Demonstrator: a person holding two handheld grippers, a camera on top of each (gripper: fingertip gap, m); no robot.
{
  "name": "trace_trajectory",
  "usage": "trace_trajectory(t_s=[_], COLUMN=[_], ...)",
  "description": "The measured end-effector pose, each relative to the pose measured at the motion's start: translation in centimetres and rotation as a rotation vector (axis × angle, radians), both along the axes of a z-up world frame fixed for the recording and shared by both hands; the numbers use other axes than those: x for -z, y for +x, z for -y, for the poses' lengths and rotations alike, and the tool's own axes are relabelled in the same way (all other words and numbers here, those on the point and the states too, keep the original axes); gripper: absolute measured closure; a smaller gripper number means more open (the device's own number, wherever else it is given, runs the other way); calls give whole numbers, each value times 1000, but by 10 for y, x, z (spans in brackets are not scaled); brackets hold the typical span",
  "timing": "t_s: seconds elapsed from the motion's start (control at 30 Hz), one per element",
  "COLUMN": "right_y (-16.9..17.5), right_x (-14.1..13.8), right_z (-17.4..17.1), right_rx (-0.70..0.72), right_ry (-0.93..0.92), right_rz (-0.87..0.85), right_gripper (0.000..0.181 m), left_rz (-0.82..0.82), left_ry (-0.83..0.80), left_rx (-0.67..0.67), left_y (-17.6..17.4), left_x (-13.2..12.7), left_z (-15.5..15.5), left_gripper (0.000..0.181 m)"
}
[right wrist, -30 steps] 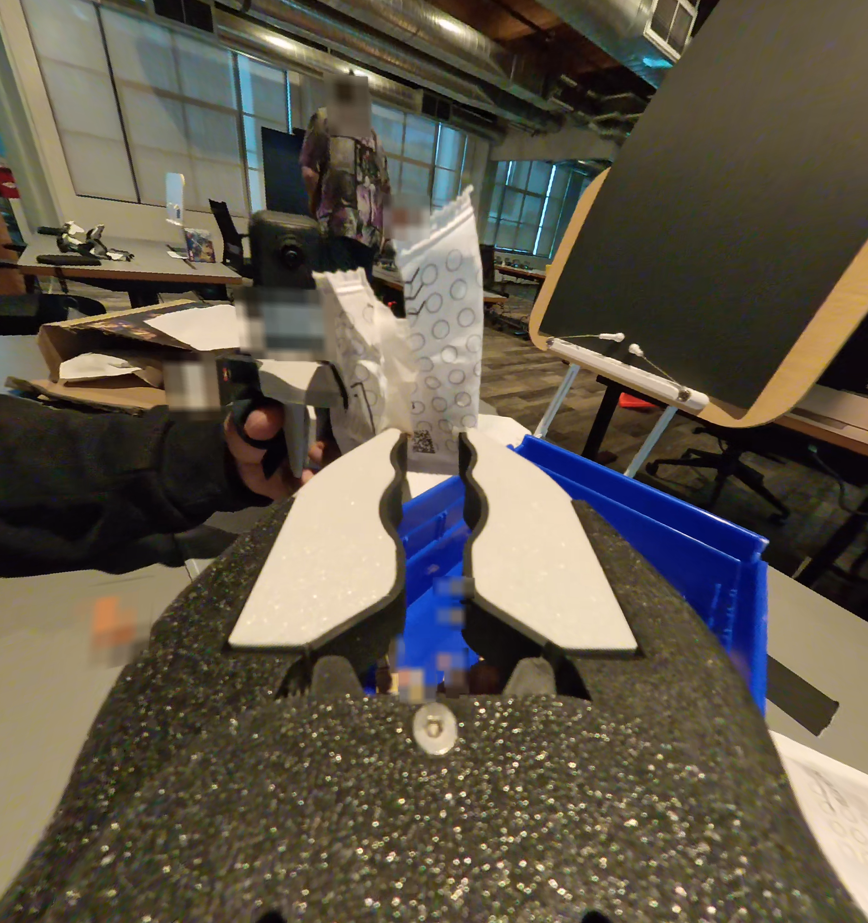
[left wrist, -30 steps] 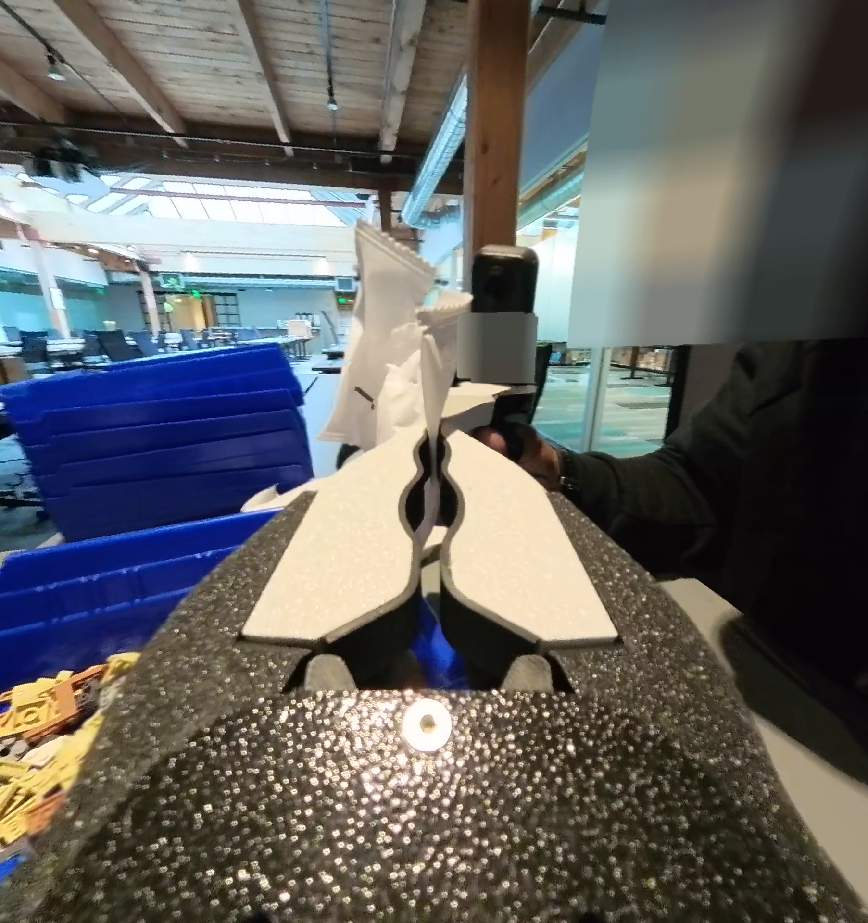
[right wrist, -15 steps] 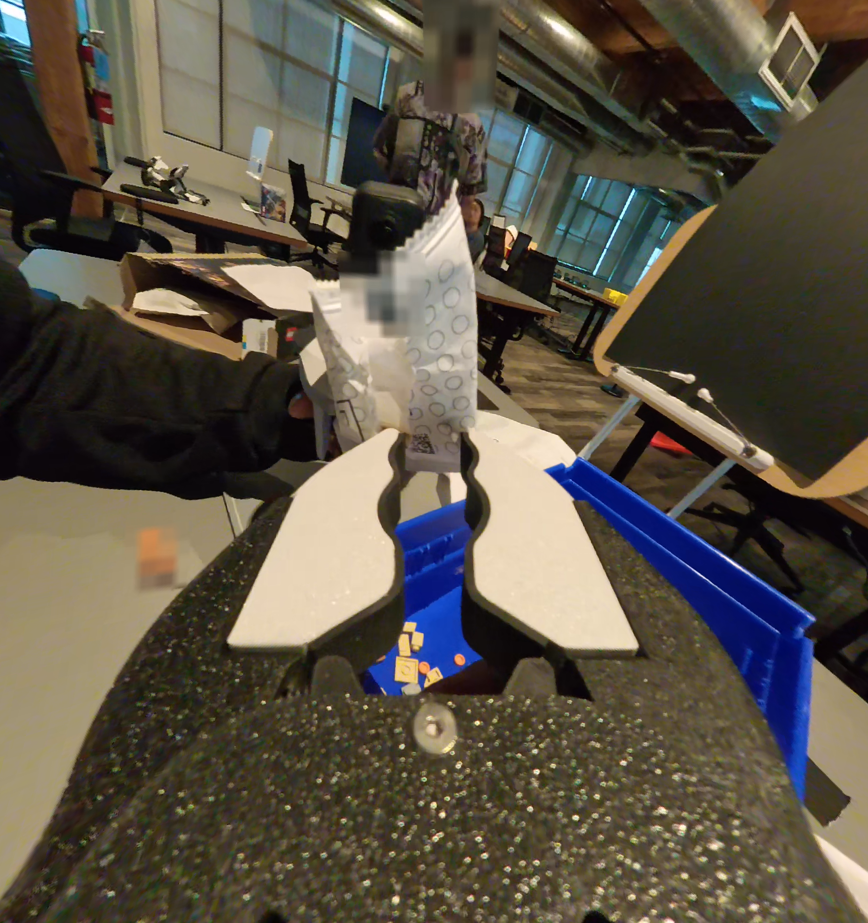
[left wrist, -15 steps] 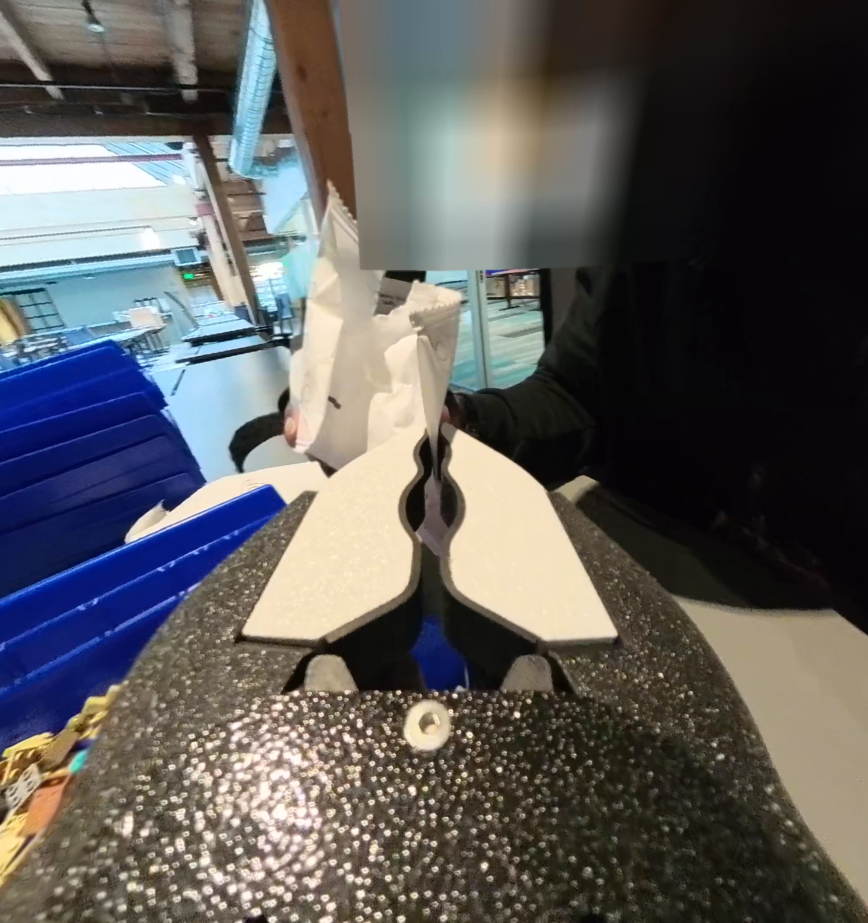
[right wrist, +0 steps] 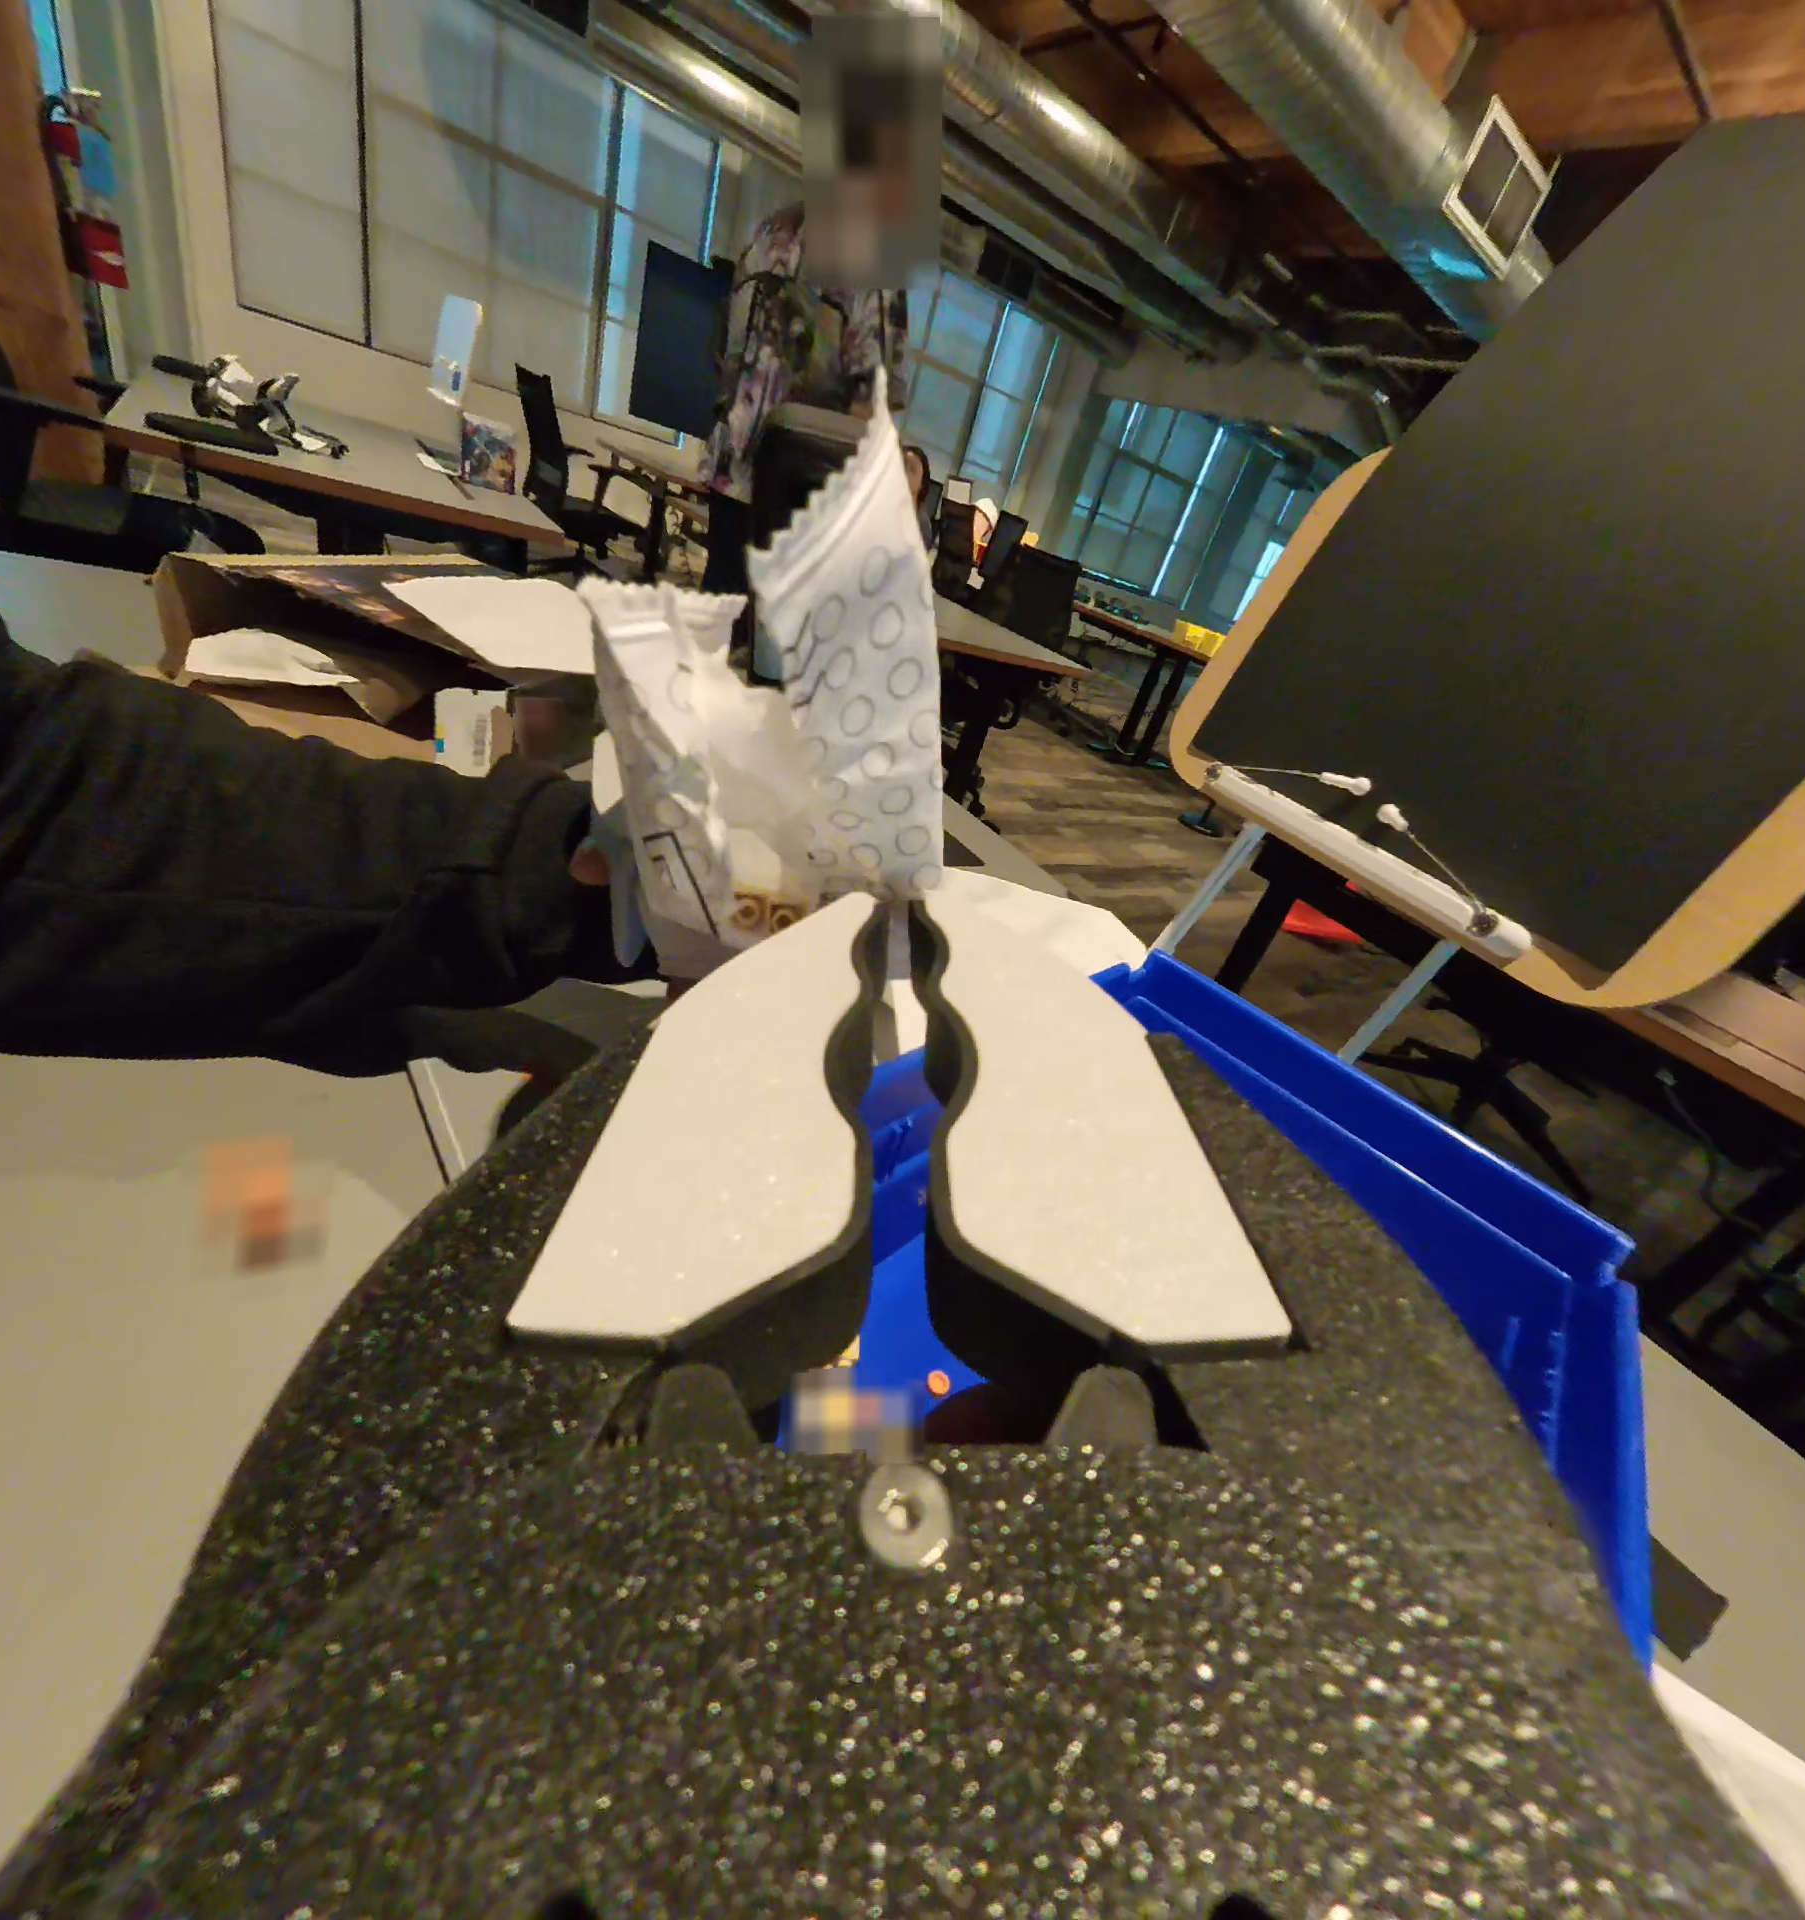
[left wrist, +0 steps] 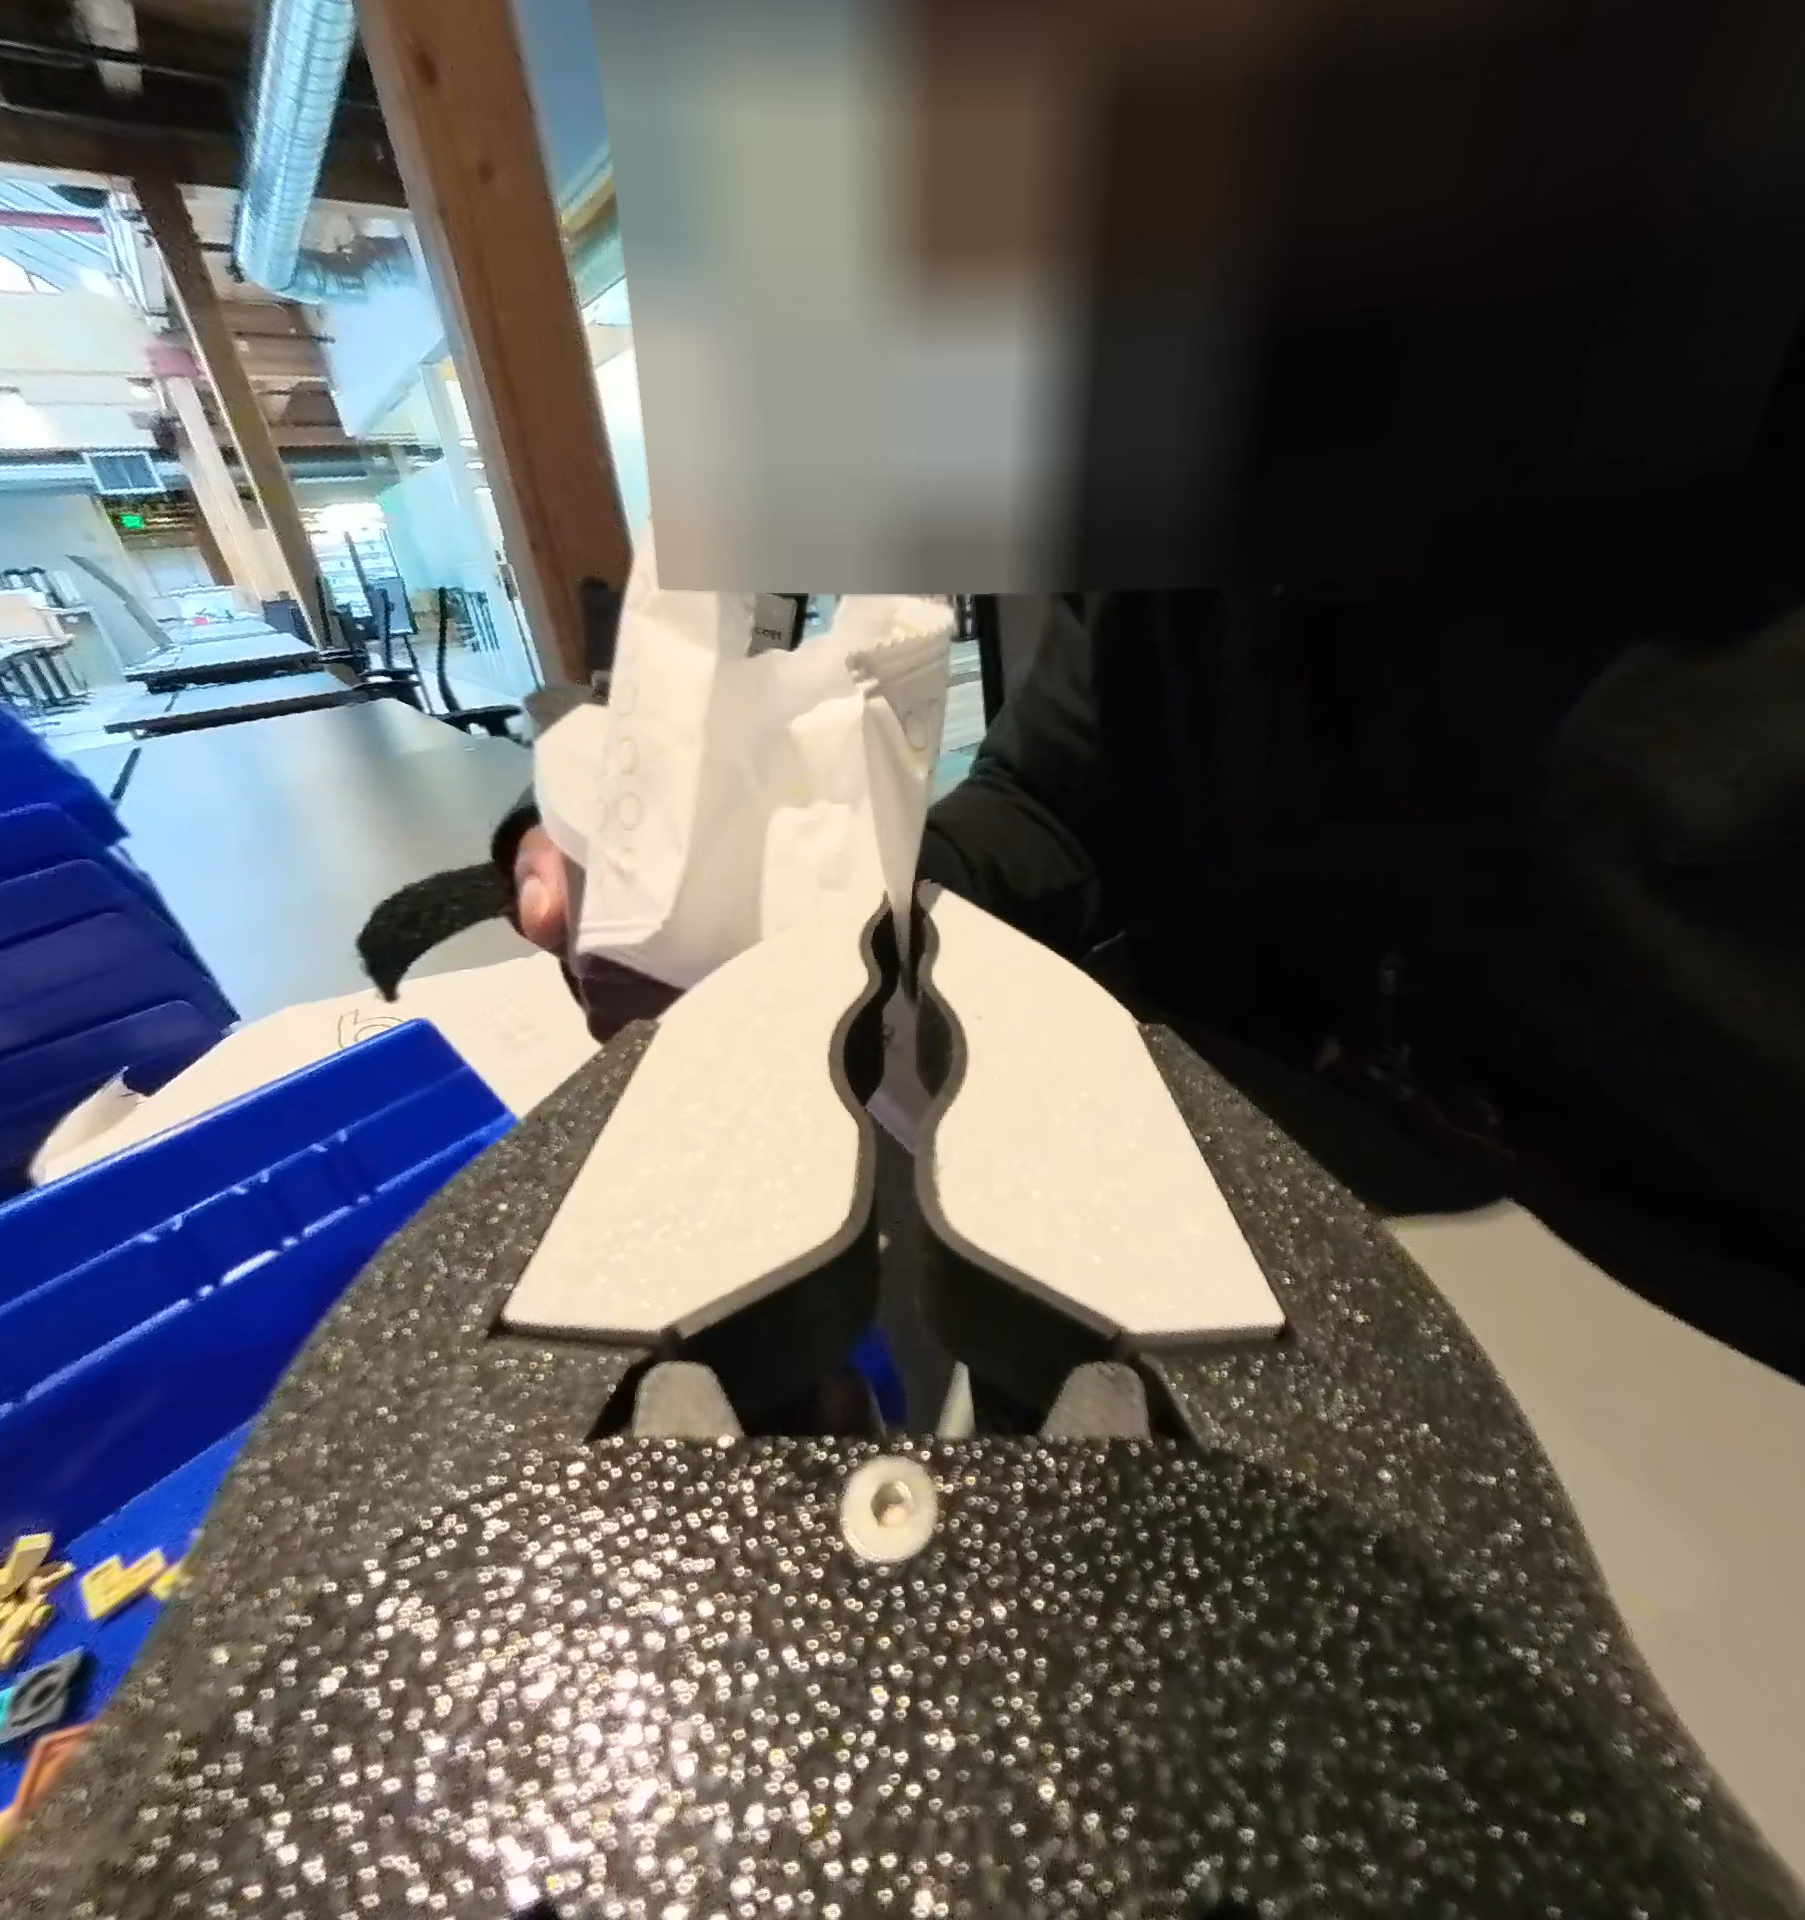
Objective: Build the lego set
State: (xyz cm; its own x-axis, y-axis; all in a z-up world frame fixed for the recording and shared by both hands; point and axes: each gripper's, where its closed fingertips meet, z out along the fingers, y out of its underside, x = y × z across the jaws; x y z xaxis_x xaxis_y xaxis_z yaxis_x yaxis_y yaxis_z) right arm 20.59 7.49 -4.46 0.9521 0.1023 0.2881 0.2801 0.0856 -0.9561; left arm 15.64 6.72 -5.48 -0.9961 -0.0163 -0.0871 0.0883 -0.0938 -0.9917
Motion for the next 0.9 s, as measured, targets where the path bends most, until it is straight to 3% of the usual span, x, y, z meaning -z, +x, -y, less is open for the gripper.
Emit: trace_trajectory(t_s=[0.23, 0.63, 0.9], right_y=[-5, -10, -19], right_x=[1, 3, 3], right_z=[1, -4, -3], right_rx=[-49, 7, -72], right_ry=[-9, -9, -1], right_rz=[-12, 50, 20], right_gripper=[162, 163, 154], left_rz=[-7, -70, -87], left_ry=[-18, -26, -52], left_rx=[3, 118, 161], left_y=[5, -5, -9], left_x=[0, 2, 0], left_z=[-3, 2, 4], left_gripper=[181, 181, 181])
